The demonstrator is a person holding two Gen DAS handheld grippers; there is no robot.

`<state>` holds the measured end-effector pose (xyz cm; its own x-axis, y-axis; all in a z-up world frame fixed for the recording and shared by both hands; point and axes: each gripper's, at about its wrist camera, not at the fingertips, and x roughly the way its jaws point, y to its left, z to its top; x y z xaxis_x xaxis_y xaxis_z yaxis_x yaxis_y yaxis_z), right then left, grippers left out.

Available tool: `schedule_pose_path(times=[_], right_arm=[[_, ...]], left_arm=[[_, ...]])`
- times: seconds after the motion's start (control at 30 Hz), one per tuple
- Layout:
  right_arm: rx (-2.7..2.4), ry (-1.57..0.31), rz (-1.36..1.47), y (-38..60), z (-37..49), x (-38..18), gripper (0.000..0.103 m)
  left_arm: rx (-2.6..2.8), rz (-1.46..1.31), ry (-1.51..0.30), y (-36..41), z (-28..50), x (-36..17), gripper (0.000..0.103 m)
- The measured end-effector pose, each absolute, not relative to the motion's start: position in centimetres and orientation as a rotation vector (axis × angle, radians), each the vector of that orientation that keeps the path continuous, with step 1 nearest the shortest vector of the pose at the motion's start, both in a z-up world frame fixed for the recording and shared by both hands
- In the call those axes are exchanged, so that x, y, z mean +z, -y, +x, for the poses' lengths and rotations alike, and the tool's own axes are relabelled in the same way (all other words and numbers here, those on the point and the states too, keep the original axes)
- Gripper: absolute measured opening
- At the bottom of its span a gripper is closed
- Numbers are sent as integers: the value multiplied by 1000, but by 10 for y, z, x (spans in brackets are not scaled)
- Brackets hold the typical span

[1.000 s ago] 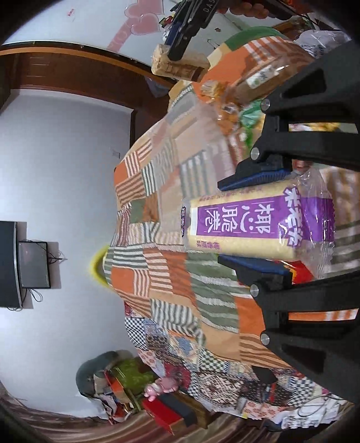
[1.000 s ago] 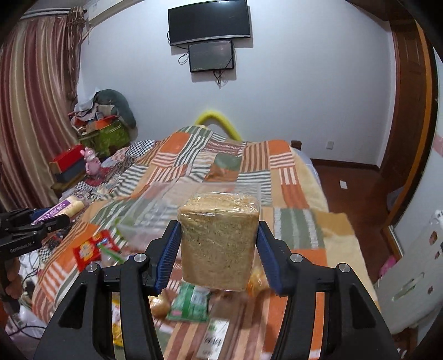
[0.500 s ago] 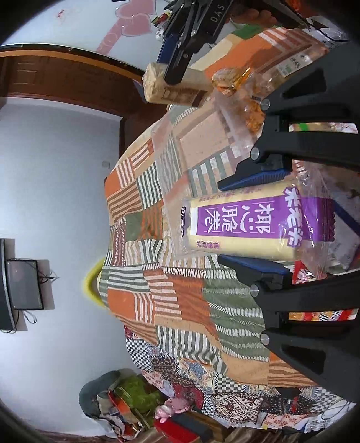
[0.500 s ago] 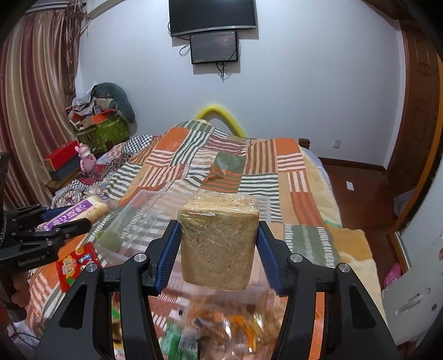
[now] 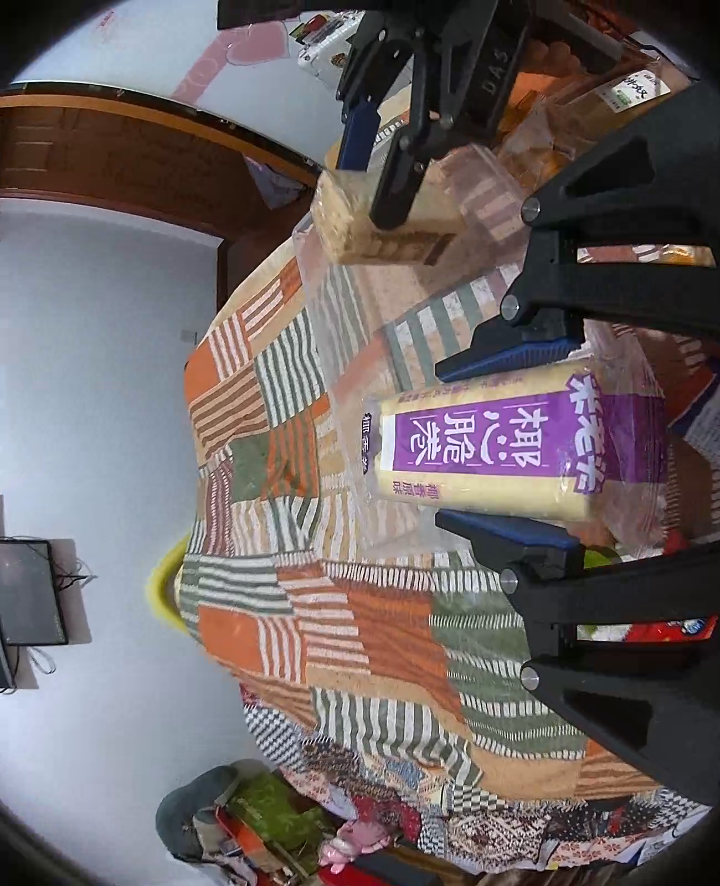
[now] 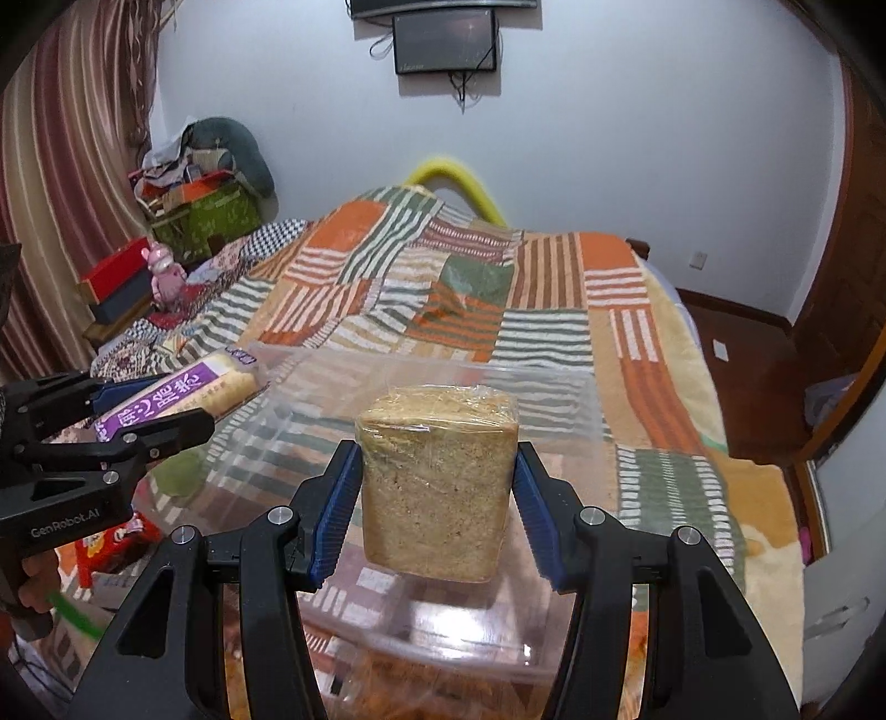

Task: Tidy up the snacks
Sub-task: 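Release the wafer roll into the clear box while the right tool releases the loaf beside it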

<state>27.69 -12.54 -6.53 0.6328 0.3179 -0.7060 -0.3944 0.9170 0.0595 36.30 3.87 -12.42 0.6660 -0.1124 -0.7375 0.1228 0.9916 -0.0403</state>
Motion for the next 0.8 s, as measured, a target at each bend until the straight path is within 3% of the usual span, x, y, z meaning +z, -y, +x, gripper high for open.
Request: schedule_pose_path(times=[0.47,0.8], right_arm=[[428,-897,-126,123,292,-81,53],[423,-813,-100,140,269,-43,56]], left_arm=[[-145,26,-872,-31,381,-144,46],[-137,29,-803,-39,346,-107,60]])
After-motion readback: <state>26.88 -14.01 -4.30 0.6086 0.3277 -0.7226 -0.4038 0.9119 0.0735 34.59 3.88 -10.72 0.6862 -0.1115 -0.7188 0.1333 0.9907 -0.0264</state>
